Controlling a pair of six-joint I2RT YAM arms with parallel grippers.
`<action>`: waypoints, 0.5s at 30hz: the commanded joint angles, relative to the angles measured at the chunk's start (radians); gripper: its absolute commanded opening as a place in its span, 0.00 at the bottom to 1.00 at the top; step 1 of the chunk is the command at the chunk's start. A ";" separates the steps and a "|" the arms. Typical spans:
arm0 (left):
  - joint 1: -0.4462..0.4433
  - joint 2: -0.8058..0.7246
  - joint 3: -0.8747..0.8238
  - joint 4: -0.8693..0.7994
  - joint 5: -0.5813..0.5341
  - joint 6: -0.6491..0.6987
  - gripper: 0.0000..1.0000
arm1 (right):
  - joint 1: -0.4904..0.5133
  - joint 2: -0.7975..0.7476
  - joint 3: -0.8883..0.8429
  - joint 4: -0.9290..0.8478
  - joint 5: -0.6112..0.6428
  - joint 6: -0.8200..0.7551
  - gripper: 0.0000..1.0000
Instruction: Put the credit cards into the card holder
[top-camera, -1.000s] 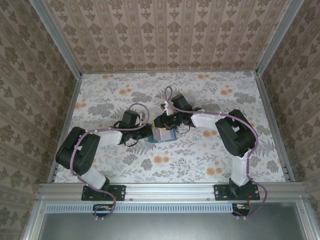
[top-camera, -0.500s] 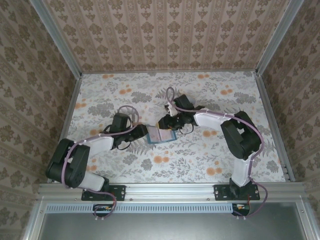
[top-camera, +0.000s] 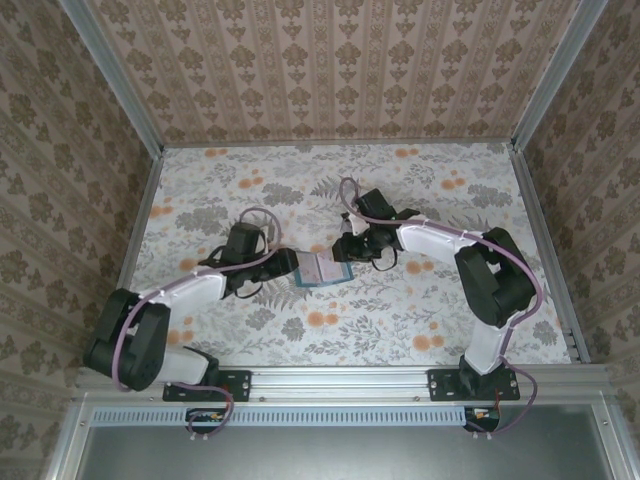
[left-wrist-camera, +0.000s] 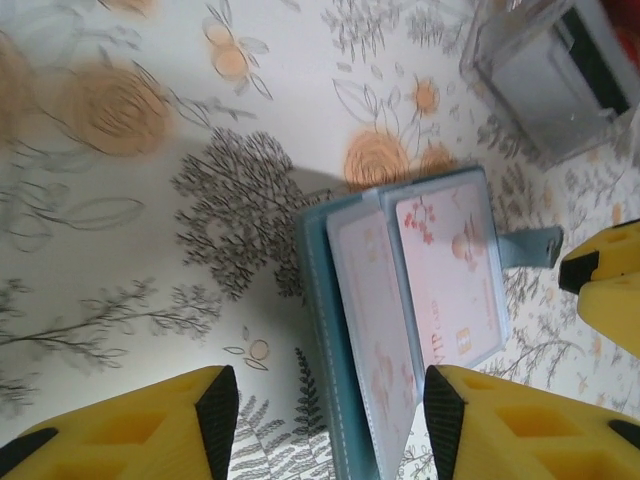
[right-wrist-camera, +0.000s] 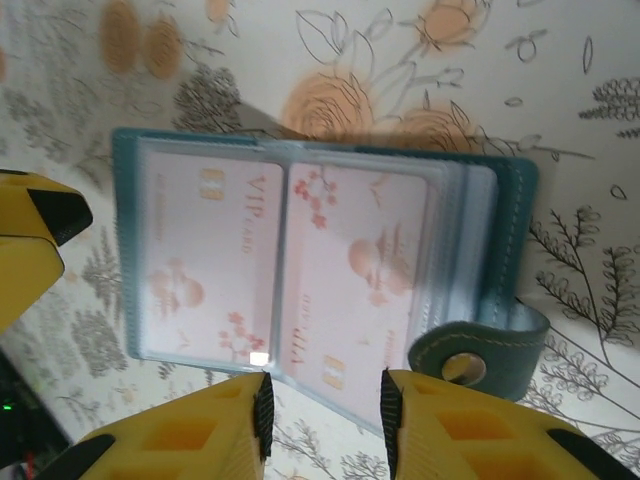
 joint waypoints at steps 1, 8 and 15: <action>-0.023 0.059 0.037 -0.010 0.003 0.027 0.52 | 0.011 0.023 0.002 -0.058 0.066 -0.034 0.37; -0.030 0.139 0.037 0.052 0.023 0.007 0.39 | 0.014 0.067 0.027 -0.068 0.058 -0.046 0.37; -0.036 0.157 0.034 0.068 0.023 -0.001 0.36 | 0.014 0.088 0.031 -0.045 0.033 -0.041 0.37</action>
